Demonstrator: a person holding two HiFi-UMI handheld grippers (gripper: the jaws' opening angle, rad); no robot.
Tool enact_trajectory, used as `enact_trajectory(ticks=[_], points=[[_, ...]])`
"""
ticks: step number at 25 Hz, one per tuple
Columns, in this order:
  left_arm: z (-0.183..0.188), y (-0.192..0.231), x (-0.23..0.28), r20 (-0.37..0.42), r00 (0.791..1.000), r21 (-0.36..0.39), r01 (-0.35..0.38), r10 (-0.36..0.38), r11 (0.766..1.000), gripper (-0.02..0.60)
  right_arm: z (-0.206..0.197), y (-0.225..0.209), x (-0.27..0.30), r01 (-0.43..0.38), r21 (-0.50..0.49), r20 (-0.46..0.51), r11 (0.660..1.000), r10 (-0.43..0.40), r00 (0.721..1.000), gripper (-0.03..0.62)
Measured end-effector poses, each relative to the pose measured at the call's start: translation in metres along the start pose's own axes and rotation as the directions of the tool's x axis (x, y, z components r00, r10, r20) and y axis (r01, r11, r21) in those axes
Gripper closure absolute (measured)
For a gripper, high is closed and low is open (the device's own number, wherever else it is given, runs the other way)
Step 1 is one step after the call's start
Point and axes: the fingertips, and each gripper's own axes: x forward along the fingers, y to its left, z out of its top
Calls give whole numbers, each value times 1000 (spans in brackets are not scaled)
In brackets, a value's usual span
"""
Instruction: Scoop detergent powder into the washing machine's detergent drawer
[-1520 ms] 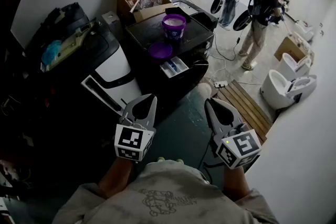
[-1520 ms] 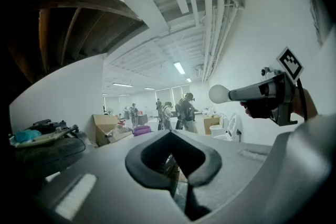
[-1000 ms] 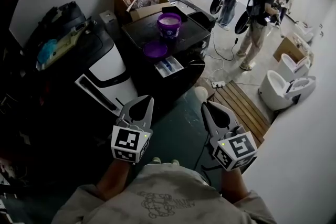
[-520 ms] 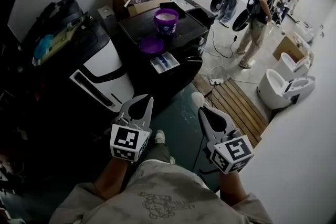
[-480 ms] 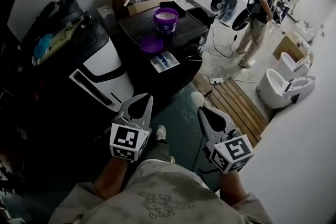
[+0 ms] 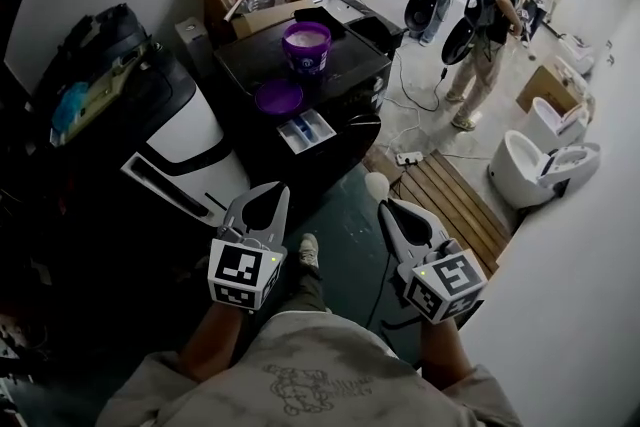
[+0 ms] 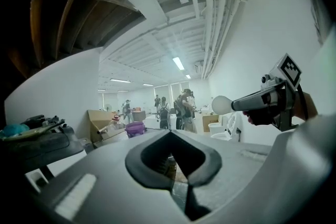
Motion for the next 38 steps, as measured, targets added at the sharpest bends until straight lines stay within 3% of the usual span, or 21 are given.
enact_trajectory(ticks=[9, 19, 23, 26, 38], points=[[0, 52, 79, -13, 1000, -19, 9, -9, 1000, 581, 7, -57, 77, 19, -14, -57, 1000, -20, 998, 557], [21, 128, 183, -32, 998, 26, 53, -53, 998, 581, 40, -121, 190, 47, -18, -109, 999, -48, 993, 559], [12, 162, 218, -86, 995, 62, 50, -45, 997, 581, 40, -142, 234, 58, -53, -164, 997, -66, 984, 559], [8, 178, 244, -74, 995, 33, 70, -68, 997, 581, 40, -154, 262, 62, -49, -177, 997, -70, 982, 559], [-2, 235, 293, -96, 995, -1, 39, -39, 999, 581, 50, -178, 330, 48, -64, -205, 997, -61, 977, 559]])
